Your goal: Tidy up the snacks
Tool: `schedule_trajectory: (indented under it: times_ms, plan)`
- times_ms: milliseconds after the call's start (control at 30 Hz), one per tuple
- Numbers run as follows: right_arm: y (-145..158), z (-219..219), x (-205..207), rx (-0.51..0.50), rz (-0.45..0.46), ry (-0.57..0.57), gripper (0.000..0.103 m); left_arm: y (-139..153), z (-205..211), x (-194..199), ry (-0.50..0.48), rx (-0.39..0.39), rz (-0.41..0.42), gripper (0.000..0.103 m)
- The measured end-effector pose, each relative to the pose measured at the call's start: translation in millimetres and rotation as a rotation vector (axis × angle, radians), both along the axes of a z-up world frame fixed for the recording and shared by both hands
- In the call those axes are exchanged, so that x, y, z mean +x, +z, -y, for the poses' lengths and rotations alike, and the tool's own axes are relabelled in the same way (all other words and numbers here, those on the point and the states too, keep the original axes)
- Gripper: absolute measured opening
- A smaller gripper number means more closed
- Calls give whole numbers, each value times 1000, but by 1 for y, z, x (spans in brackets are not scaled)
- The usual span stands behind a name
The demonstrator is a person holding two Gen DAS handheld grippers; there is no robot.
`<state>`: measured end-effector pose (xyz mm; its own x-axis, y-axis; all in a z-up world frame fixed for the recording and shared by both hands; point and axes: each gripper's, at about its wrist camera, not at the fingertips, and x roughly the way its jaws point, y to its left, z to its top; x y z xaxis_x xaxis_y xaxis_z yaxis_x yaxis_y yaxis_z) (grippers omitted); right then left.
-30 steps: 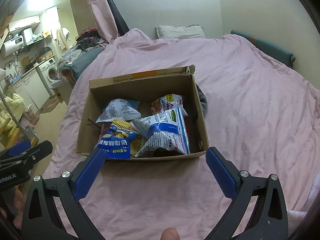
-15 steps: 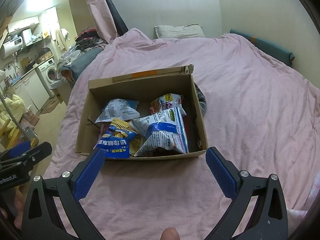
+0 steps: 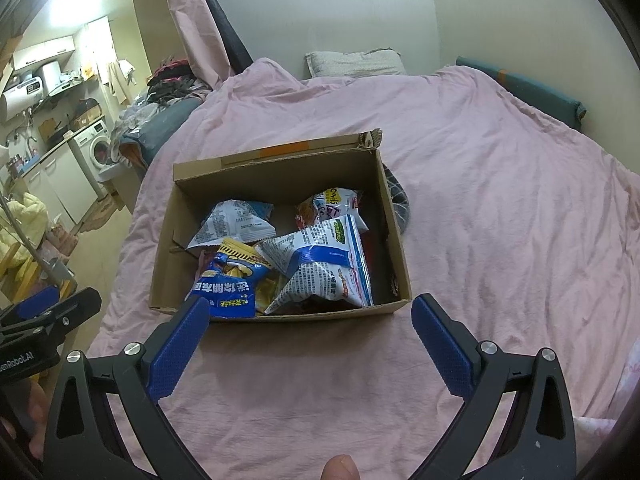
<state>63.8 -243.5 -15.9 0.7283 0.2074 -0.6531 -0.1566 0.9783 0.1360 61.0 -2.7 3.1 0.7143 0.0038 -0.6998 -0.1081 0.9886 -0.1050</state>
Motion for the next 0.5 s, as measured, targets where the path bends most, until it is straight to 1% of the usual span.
schedule_trajectory:
  times_ms: [500]
  plan:
    - [2, -1, -2, -9, -5, -2, 103, 0, -1, 0, -1, -2, -1, 103]
